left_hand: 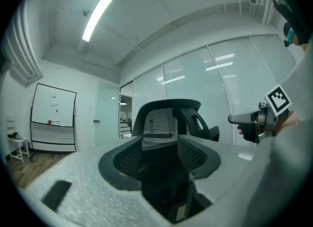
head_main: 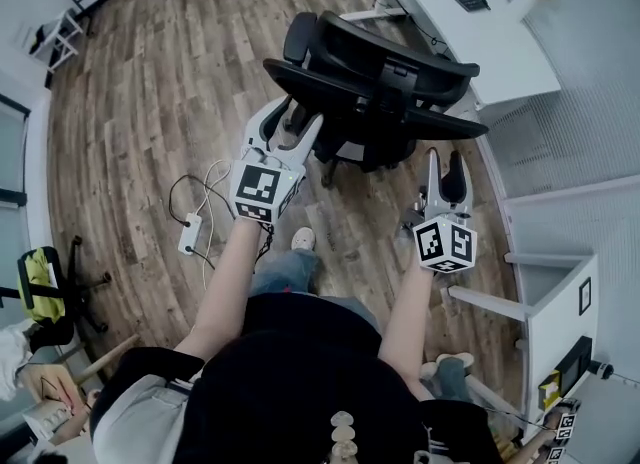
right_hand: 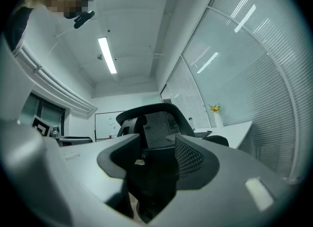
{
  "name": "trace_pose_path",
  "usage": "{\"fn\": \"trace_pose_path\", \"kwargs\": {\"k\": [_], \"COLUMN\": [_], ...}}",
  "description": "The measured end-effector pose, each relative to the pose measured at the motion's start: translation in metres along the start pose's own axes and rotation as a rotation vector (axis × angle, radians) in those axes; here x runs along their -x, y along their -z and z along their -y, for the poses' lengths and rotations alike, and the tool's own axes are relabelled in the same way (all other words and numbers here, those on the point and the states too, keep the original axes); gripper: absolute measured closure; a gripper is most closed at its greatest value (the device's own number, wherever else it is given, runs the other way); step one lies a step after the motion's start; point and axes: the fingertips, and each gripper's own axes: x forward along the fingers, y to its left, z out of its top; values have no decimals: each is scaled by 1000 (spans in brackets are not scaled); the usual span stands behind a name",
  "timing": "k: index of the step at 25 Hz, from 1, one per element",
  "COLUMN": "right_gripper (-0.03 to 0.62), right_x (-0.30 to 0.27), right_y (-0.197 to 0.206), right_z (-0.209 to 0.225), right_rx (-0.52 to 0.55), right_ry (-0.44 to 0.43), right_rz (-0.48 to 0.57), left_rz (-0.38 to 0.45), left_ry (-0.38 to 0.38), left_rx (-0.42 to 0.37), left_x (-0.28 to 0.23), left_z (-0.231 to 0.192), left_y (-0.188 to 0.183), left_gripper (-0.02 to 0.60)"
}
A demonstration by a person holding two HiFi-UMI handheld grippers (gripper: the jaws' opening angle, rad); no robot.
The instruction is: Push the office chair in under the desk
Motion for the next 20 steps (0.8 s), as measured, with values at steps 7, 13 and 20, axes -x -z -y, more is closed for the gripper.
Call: {"fn": "trace_pose_path", "kwargs": {"k": [7,13,20], "right_gripper": [379,381,384], "right_x": [-52,-80,-99], "right_y": [-14,-20,-28], "right_z": [13,25,39], "right_rx": [-1,2,37], "right_ry": [16,27,-10], "right_rz": [39,49,4], "left_rz": [5,-2,-31], "left_ry": [21,34,37], "left_rx": [-36,-34,-31], "left_x": [-49,-81,-99], "left_z": [-32,-44,-44], "left_y": [-15,-17,-17], "left_gripper": [365,365,365]}}
